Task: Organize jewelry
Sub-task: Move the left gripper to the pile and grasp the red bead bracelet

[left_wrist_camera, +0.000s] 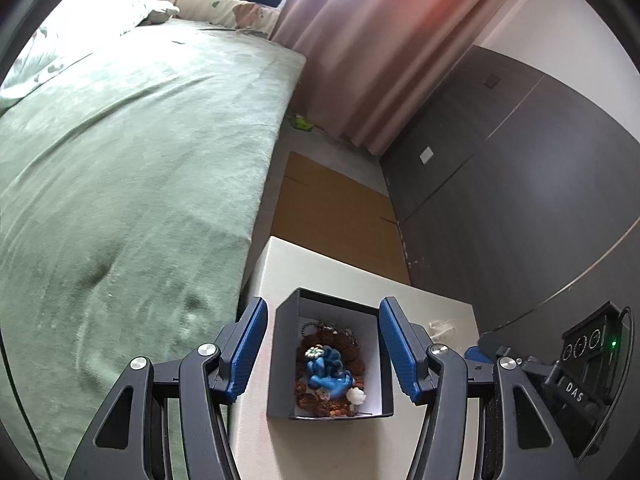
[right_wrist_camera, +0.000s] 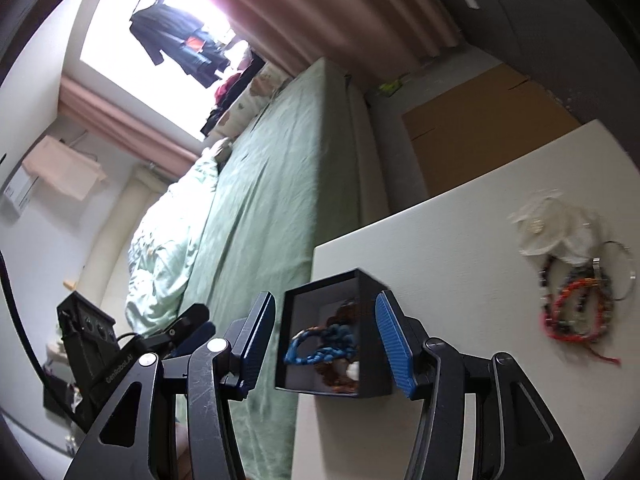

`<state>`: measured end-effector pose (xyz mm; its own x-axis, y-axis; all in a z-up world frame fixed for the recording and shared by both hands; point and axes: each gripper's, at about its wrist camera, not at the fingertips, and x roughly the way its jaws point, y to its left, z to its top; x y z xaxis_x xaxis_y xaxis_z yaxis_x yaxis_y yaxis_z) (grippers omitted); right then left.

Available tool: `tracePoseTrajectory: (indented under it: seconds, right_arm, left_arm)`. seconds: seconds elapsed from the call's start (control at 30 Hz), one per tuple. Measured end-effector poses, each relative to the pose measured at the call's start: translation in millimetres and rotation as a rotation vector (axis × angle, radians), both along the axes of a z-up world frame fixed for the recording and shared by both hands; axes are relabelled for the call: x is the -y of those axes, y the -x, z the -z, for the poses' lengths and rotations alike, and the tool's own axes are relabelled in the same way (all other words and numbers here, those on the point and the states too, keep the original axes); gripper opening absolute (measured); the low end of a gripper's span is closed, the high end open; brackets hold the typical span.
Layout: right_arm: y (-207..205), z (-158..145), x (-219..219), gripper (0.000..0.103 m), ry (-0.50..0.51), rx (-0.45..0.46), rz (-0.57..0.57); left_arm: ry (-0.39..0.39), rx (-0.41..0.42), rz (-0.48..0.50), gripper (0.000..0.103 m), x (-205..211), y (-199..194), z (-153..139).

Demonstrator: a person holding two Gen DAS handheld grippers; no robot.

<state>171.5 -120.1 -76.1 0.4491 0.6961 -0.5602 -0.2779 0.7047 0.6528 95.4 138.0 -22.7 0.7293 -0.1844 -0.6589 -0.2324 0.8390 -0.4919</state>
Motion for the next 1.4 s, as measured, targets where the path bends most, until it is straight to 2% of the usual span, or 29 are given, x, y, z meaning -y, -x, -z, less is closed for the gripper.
tracePoseTrajectory:
  seconds: [0.17, 0.23, 0.27, 0.3, 0.4, 0.73, 0.93, 1.03, 1.1, 1.23, 1.3, 1.4]
  right_arm:
    - [2.1, -5.8, 23.5, 0.054, 0.029, 0.009, 0.029]
    - [1.5, -8.1, 35.4, 0.062, 0.036, 0.009, 0.043]
    - [1.6, -9.7, 42.3, 0.069, 0.037, 0.011, 0.056]
    - [0.8, -11.1, 49.3, 0.072, 0.038, 0.013, 0.067]
    - [-0.2, -14.9, 67.0, 0.072, 0.045, 0.013, 0.095]
    - [-4.4, -9.3, 124.0, 0.072, 0.106, -0.052, 0.185]
    - [-9.8, 5.7, 153.8, 0.072, 0.138, -0.138, 0.235]
    - [-11.7, 15.2, 166.3, 0.072, 0.135, -0.176, 0.246]
    - [-13.4, 19.2, 172.7, 0.072, 0.128, -0.191, 0.247]
    - [-15.6, 24.1, 182.8, 0.072, 0.117, -0.206, 0.252]
    - [-17.4, 25.3, 186.7, 0.072, 0.108, -0.215, 0.248]
    - [-18.5, 25.5, 192.8, 0.072, 0.097, -0.222, 0.249]
  left_arm:
    - [-0.023, 0.001, 0.037, 0.059, 19.9, -4.2, 0.5]
    - [-0.032, 0.002, 0.052, 0.059, 28.0, -6.3, 1.0]
    - [-0.037, 0.003, 0.061, 0.061, 33.2, -7.8, 1.4]
    - [-0.043, 0.004, 0.071, 0.065, 39.7, -9.3, 1.7]
    - [-0.055, 0.013, 0.097, 0.073, 57.7, -12.2, 2.0]
    - [-0.095, 0.012, 0.201, 0.074, 120.2, -28.6, 9.7]
    - [-0.114, 0.002, 0.251, 0.074, 151.7, -38.7, 17.0]
    - [-0.13, -0.002, 0.288, 0.068, 172.0, -42.6, 22.5]
    - [-0.139, -0.017, 0.319, 0.058, 186.0, -46.4, 28.7]
    - [-0.158, -0.053, 0.365, 0.049, 211.0, -56.1, 46.5]
    - [-0.18, -0.069, 0.378, 0.04, 221.4, -60.8, 54.7]
    - [-0.173, -0.1, 0.403, 0.035, 232.3, -67.8, 68.7]
